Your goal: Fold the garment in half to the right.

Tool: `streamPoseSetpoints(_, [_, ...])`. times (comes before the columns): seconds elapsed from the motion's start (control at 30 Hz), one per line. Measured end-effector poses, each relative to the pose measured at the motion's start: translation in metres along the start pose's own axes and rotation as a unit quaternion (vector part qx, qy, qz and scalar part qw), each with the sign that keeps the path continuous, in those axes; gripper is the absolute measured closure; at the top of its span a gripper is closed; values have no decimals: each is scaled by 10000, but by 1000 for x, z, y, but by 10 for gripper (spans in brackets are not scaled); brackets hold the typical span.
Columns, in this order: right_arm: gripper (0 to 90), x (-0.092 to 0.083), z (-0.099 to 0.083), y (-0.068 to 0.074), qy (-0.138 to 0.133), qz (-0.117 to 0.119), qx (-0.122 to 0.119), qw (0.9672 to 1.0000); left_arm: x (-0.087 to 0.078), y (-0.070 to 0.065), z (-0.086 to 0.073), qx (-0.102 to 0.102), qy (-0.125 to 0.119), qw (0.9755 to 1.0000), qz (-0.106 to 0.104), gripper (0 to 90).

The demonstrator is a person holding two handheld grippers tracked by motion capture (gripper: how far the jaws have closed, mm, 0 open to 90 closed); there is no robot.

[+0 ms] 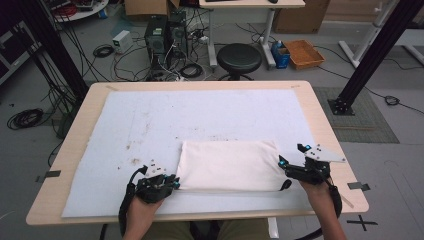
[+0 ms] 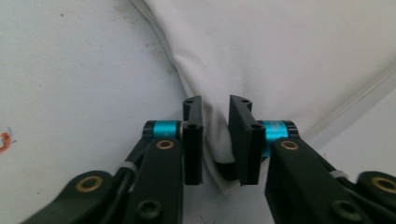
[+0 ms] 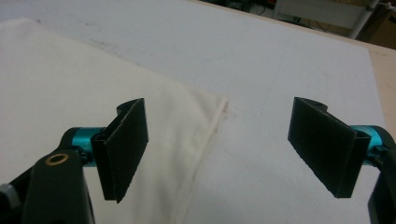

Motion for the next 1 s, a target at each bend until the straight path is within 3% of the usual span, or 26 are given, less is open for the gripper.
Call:
streamPoseSetpoints(0.07, [199,5,11,5,-112,105,76,9999,1,0,0,-149,-25,9999,-36,810])
streamPoseSetpoints(0.17, [199,17,27,19,-101,389,-61,9992,0,1,-1,-207,-77,9997,-90,815])
streamPoseSetpoints(0.33, [199,67,56,53,251,961,-281,9947,1,2,-2,-335,-123,9992,-169,812])
streamPoseSetpoints(0.53, [199,133,85,83,615,1297,-346,9890,1,2,-2,-346,-93,9992,-164,807])
streamPoseSetpoints(0.73, [200,194,93,117,1220,1554,-541,9788,1,2,-2,-384,-115,9990,-205,800])
streamPoseSetpoints(0.8, [203,213,89,128,1564,1603,-419,9737,1,1,-2,-367,-130,9991,-188,795])
streamPoseSetpoints(0.9, [254,234,83,139,1971,1617,-462,9659,1,1,-2,-356,-148,9991,-179,790])
streamPoseSetpoints(1.0, [303,247,83,147,2063,1619,-390,9642,1,1,-2,-354,-156,9991,-184,787])
Point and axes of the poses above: each handheld gripper's, and its own axes: x roughly forward along the jaws, z roughly out of its top, y roughly to its left, the point moved 9 cm from there along x, roughly forward along the jaws, and after that the axes turned 15 degrees about z, right-handed, at the moved point
